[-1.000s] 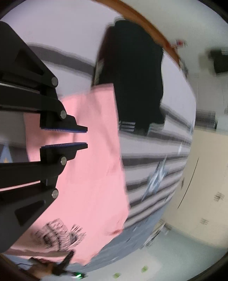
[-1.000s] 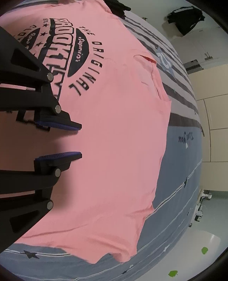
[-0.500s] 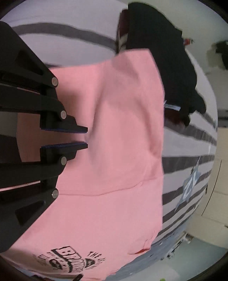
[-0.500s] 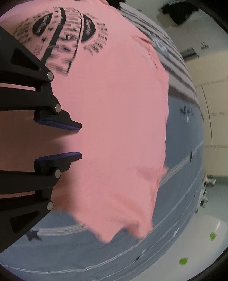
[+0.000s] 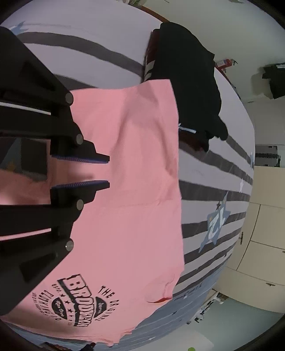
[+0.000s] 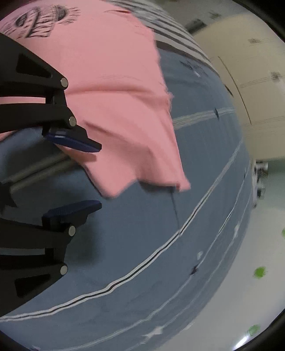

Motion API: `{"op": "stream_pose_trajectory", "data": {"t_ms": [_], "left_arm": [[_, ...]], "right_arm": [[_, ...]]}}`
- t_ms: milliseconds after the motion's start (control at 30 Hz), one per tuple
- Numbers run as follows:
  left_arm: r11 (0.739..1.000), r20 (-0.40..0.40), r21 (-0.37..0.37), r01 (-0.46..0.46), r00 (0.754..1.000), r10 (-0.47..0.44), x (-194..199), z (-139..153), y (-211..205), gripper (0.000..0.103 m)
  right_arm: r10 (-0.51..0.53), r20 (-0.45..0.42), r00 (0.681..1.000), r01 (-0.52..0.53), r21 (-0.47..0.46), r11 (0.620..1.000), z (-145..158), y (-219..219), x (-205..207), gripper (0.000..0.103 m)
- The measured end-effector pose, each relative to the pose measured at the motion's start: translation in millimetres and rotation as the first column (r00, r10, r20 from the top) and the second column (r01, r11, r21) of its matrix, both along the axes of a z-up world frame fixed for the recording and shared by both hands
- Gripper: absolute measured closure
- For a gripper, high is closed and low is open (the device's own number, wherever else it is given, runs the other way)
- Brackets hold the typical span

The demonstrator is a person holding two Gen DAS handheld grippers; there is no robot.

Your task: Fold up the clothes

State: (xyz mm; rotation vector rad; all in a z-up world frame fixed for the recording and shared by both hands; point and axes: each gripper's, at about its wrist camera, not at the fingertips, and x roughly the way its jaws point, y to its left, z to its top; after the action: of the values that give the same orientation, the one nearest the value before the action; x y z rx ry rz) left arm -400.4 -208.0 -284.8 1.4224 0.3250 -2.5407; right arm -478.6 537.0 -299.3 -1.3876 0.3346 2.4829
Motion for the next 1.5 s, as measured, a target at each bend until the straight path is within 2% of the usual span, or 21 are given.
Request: {"op": "stream_pose_trajectory", "data": {"t_ms": [67, 133, 300, 333, 367, 400, 500, 600, 700, 767, 867, 933, 1067, 1167, 1267, 1367, 1433, 1500], "left_arm": [[1.0, 0.004, 0.0, -0.003, 1.0, 0.003, 7.1, -1.4, 6.5, 0.089], [1.0, 0.008, 0.005, -0.008, 1.0, 0.008, 32.5, 2.1, 23.1, 0.089], [1.0, 0.033, 0.003, -0.024, 0.999, 0.024, 41.1, 0.7, 30.7, 0.089], [1.0, 0.034, 0.001, -0.026, 0.999, 0.026, 43.9, 3.2, 32.2, 0.089], [1.0, 0.034, 0.0, -0.025, 0.999, 0.025, 46.5, 5.7, 33.9, 0.089], [1.0, 0.034, -0.002, -0.024, 0.999, 0.025, 48.8, 8.3, 35.4, 0.089], [1.0, 0.03, -0.003, -0.03, 0.999, 0.03, 52.3, 11.8, 37.3, 0.089], [0.999, 0.033, 0.006, -0.041, 0.999, 0.041, 54.3, 12.3, 38.2, 0.089], [0.999, 0.032, 0.009, -0.037, 0.999, 0.037, 52.2, 13.9, 41.2, 0.089], [1.0, 0.028, 0.002, -0.023, 0.999, 0.023, 49.3, 16.3, 44.4, 0.089], [1.0, 0.022, -0.008, -0.004, 1.0, 0.004, 47.4, 19.5, 49.0, 0.089], [1.0, 0.021, -0.014, 0.002, 1.0, -0.002, 46.5, 21.0, 50.9, 0.089], [1.0, 0.017, -0.014, -0.01, 1.0, 0.01, 47.6, 22.6, 51.0, 0.088], [1.0, 0.014, -0.009, -0.025, 1.0, 0.025, 50.5, 23.1, 48.8, 0.086], [0.999, 0.019, -0.013, -0.036, 0.999, 0.036, 55.2, 21.3, 45.5, 0.085], [0.999, 0.027, -0.014, -0.05, 0.998, 0.05, 61.1, 18.0, 40.4, 0.085], [0.998, 0.033, -0.013, -0.06, 0.998, 0.061, 65.4, 15.5, 36.4, 0.085], [0.997, 0.034, -0.007, -0.072, 0.997, 0.072, 69.0, 13.2, 32.0, 0.085]], "right_arm": [[-0.008, 0.0, 1.0, 0.008, -0.022, 1.0, -3.9, 9.6, -7.3, 0.06], [0.002, 0.004, 1.0, -0.001, -0.049, 0.999, -10.4, 14.6, -16.2, 0.059], [0.024, 0.023, 0.999, -0.022, -0.057, 0.998, -20.8, 11.0, -26.6, 0.06], [0.023, 0.013, 1.0, -0.022, -0.06, 0.998, -19.1, 12.4, -25.8, 0.078], [0.015, 0.006, 1.0, -0.015, -0.066, 0.998, -16.4, 15.1, -24.3, 0.089], [0.0, 0.0, 1.0, 0.0, -0.077, 0.997, -12.1, 19.3, -22.0, 0.094], [-0.047, -0.019, 0.999, 0.045, -0.087, 0.995, 4.1, 33.7, -3.6, 0.098], [-0.039, -0.009, 0.999, 0.038, -0.096, 0.995, 8.8, 38.2, 19.2, 0.098], [0.023, 0.036, 0.999, -0.022, -0.022, 1.0, -0.3, 30.7, 26.3, 0.097], [-0.007, 0.034, 0.999, 0.008, -0.013, 1.0, -3.1, 39.3, 28.0, 0.092], [-0.095, -0.005, 0.996, 0.094, -0.052, 0.994, 0.4, 53.7, 25.7, 0.079], [-0.095, -0.044, 0.994, 0.091, -0.082, 0.992, 6.7, 58.3, 18.2, 0.063], [-0.001, -0.049, 0.999, -0.001, -0.046, 0.999, 7.9, 45.6, -3.9, 0.054], [0.047, -0.006, 0.999, -0.047, -0.008, 0.999, -5.6, 36.1, -21.0, 0.054], [0.055, 0.01, 0.998, -0.054, -0.051, 0.997, -18.2, 36.8, -29.2, 0.054], [0.081, 0.0, 0.997, -0.081, -0.05, 0.995, -20.8, 31.5, -28.1, 0.055], [0.118, -0.007, 0.993, -0.119, -0.056, 0.991, -22.7, 25.3, -27.0, 0.074], [0.149, -0.002, 0.989, -0.149, -0.042, 0.988, -22.5, 16.6, -27.7, 0.083]]}}
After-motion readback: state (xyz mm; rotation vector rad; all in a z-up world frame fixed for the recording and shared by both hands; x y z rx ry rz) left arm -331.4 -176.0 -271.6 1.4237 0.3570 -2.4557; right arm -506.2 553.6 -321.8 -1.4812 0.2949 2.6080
